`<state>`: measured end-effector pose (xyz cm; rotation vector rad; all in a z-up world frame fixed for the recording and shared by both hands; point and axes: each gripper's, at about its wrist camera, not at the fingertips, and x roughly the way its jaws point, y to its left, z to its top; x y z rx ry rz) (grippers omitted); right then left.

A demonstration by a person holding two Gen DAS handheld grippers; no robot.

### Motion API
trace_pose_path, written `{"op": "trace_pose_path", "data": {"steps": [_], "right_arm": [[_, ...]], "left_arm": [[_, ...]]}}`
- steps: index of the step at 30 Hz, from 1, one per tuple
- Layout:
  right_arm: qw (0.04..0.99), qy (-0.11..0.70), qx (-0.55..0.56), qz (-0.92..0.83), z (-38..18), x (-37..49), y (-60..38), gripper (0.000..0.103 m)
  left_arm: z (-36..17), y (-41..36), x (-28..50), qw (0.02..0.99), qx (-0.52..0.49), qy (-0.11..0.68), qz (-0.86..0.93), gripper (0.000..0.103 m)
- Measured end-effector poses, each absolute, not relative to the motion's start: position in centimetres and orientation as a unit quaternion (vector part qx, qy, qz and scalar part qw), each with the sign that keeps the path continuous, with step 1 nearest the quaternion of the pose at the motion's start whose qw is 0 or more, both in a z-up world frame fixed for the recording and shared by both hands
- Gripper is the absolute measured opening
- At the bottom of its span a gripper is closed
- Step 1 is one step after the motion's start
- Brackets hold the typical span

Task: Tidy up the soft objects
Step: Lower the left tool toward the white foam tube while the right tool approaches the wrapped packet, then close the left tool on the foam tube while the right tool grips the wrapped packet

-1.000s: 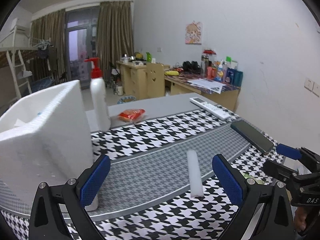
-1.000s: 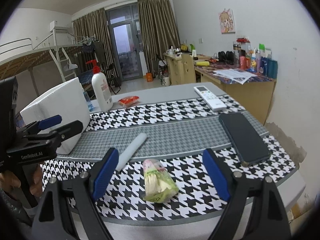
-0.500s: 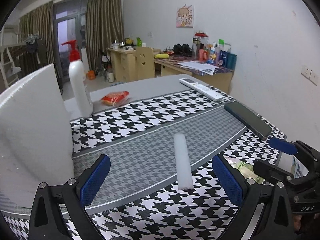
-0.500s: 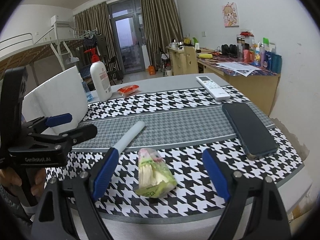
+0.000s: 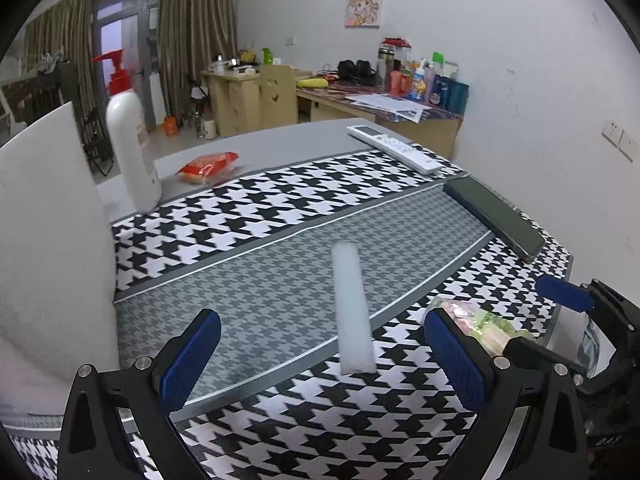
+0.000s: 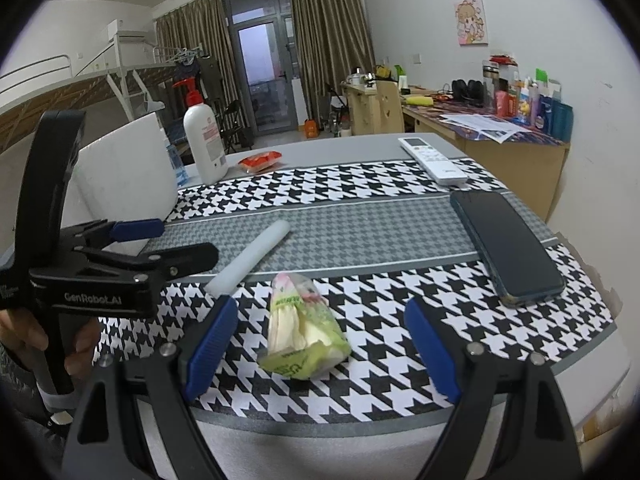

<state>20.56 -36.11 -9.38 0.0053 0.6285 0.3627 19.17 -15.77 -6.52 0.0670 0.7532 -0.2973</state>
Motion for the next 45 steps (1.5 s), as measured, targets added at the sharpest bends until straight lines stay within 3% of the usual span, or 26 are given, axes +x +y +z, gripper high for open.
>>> {"op": "trace_pose_path", "data": {"steps": [6, 18, 34, 40, 45], "right_arm": [[0.935, 0.312, -0.016, 0.169, -9.3, 20.7, -36.5, 0.089], [0.926, 0.329, -0.035, 0.179, -10.0, 21.5, -36.0, 0.089], [0.923, 0.337, -0.044, 0.179, -10.4, 21.7, -35.7, 0.089], [0.922, 0.341, -0.039, 0.18, -10.5, 21.9, -35.6, 0.089], [0.923, 0.339, -0.044, 0.179, -10.4, 21.8, -35.4, 0.089]], "left_arm": [[-7.2, -16.6, 20.1, 0.911, 0.034, 0.38, -0.156, 0.1], [-9.0, -17.4, 21.1, 0.894, 0.045, 0.417, -0.157, 0.077], [-9.6, -17.6, 21.3, 0.892, 0.058, 0.427, -0.141, 0.07], [-9.6, -18.0, 21.2, 0.893, 0.072, 0.423, -0.131, 0.057], [-9.6, -18.3, 21.1, 0.894, 0.078, 0.423, -0.128, 0.053]]}}
